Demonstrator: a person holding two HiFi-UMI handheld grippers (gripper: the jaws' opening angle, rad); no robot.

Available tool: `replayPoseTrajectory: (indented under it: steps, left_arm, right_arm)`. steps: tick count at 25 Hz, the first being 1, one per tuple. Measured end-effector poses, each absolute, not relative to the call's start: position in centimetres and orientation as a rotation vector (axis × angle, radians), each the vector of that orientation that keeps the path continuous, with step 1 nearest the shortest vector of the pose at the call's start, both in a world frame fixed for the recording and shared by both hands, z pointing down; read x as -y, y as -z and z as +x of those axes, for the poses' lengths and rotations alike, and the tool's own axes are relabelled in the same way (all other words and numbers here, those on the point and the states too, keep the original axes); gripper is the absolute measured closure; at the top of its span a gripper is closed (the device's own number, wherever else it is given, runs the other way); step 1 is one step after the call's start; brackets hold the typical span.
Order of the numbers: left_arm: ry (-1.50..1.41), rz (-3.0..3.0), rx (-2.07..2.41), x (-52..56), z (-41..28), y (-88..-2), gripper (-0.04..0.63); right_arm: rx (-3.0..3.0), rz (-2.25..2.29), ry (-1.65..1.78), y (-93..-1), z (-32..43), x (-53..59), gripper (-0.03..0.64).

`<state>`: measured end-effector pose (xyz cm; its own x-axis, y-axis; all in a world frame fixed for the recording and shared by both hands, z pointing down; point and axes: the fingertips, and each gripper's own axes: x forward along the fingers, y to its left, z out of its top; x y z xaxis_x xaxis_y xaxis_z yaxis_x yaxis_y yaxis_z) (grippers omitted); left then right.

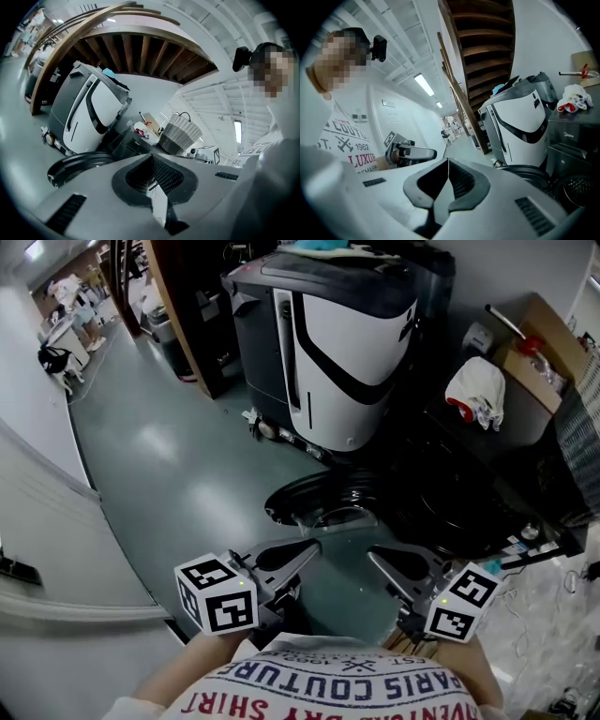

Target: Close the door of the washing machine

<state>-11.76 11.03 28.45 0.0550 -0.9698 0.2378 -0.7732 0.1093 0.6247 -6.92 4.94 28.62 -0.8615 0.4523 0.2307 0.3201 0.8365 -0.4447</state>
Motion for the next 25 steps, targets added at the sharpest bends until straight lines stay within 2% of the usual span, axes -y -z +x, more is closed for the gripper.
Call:
replayPoseTrajectory:
  steps: [11, 20, 25]
  left_arm:
    - [0.318, 1.654, 1.664, -11.1, -27.9, -32.7, 0.568]
    - [0.296, 1.59, 1.582, -11.4, -33.5, -38.0, 0.568]
    - [0.306, 1.548, 1.556, -11.8, -35.3, -40.3, 0.568]
  right_arm:
    - [2.603, -0.431, -0.688, -32.7, -23.8, -3.5, 0.594]
    - [2.467, -0.265, -0.738, -41.4, -30.6, -1.8, 0.594]
    - [2.391, -0.2, -0.62, -45.9, -32.9, -1.4, 0.595]
